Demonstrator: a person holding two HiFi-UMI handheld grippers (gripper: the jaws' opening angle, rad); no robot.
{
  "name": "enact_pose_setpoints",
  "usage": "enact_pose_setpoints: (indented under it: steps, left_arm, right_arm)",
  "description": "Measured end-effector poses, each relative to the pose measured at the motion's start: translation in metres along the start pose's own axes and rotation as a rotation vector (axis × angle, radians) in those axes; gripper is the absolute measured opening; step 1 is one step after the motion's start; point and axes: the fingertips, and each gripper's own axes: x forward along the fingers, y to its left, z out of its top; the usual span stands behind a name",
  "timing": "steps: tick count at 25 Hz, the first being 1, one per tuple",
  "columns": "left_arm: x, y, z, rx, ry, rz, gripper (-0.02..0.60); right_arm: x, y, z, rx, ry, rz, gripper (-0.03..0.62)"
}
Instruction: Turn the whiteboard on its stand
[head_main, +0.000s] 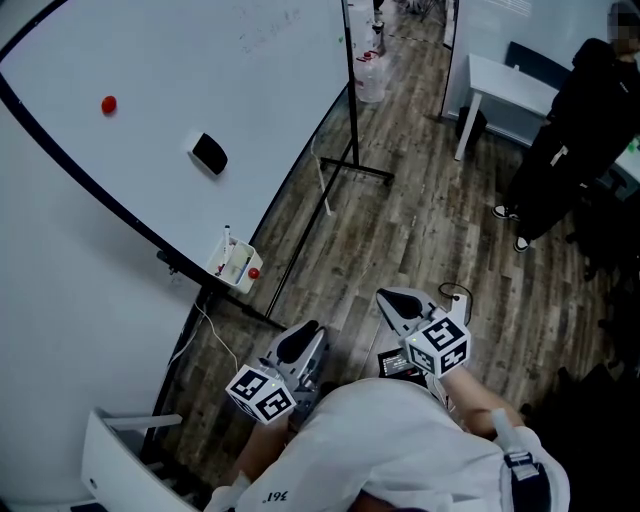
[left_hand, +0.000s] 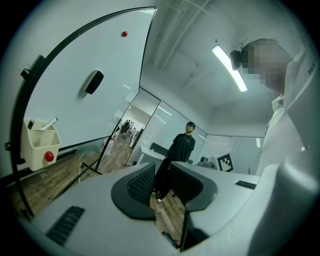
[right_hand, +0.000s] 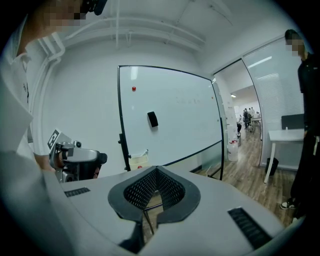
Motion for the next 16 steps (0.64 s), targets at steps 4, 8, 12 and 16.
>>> enact_pose_setpoints:
  steps: [4,8,12,16]
  left_arm:
    - [0.003,0.001,0.0,0.003,-0.001,-0.011,0.095]
    - [0.005,0.0,0.002,-0.001,-0.004,-0.005,0.095]
    - [0.007,-0.002,-0.001,0.009,-0.004,-0.025,0.095]
    - [0.014,-0.004,0.004,0.018,-0.016,-0.031,0.095]
  right_arm:
    - [0.002,0.0,0.001,-0.016,0.005,0.0,0.026]
    - [0.0,-0.004,0.002,-0.024,0.003,-0.011,0.026]
    - [-0.004,-0.008,0.0,-0.022,0.006,-0.02,0.026]
    - [-0.007,-0.018,0.007,-0.037,-0.013,-0.035,0.026]
